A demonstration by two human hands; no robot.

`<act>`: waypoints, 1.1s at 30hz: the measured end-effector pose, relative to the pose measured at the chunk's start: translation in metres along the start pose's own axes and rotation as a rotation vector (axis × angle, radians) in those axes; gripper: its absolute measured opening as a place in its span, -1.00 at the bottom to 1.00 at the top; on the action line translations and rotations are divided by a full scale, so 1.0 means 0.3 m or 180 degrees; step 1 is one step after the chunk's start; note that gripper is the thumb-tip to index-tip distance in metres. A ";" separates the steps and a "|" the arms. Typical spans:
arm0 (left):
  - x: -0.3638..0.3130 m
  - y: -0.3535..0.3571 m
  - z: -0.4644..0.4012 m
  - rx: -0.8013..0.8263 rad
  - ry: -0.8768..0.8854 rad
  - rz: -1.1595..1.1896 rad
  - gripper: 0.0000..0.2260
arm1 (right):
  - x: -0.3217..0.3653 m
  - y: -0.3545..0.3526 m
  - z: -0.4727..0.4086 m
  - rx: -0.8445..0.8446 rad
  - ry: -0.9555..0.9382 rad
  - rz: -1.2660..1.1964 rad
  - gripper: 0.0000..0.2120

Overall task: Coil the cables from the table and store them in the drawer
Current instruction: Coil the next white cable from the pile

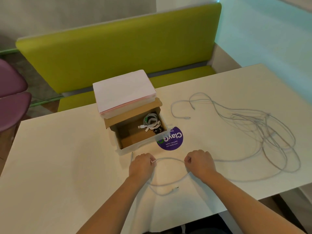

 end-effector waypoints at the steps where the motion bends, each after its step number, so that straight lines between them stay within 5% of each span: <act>1: 0.003 0.003 0.001 0.0010 -0.0030 0.0068 -0.82 | -0.006 -0.009 0.001 -0.0039 0.0016 -0.0085 -0.78; 7: -0.061 -0.081 0.002 -0.0596 -0.0195 0.1774 -0.70 | -0.082 -0.128 0.017 -0.0417 0.0291 -0.2061 -0.95; 11: -0.141 -0.088 0.009 -0.0327 -0.0105 0.2618 -0.63 | -0.177 -0.293 0.033 -0.1107 0.0505 -0.2954 -0.94; 15: -0.200 -0.104 0.012 -0.0234 -0.0082 0.3018 -0.69 | -0.251 -0.399 0.041 -0.1473 0.0631 -0.3409 -0.93; 20: -0.374 -0.199 0.002 -0.0435 0.0183 0.4472 -0.79 | -0.304 -0.452 0.038 -0.1559 0.0726 -0.3491 -0.78; 22: -0.468 -0.265 -0.002 -0.0463 0.0525 0.4472 -0.74 | -0.304 -0.420 0.009 -0.1096 0.0709 -0.3109 -0.64; 25: -0.623 -0.340 -0.020 -0.0341 0.1244 0.3814 -0.72 | -0.291 -0.359 -0.019 -0.0436 0.0770 -0.2492 -0.69; 29: -0.761 -0.334 -0.069 -0.0375 0.1703 0.2540 -0.79 | -0.288 -0.473 0.036 -0.0954 0.0451 -0.3240 -0.57; 33: -0.834 -0.305 -0.097 -0.0260 0.1481 0.2331 -0.82 | -0.298 -0.606 0.087 -0.1324 -0.0078 -0.3336 -0.84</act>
Point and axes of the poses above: each hand's wrist, its own z-axis away from the middle knuckle, its own y-axis out of the palm, x = y × z, the point moved 8 cm from there along -z, towards the middle knuckle, and after that the axes turned 13 degrees about y, right-handed, at the moved point
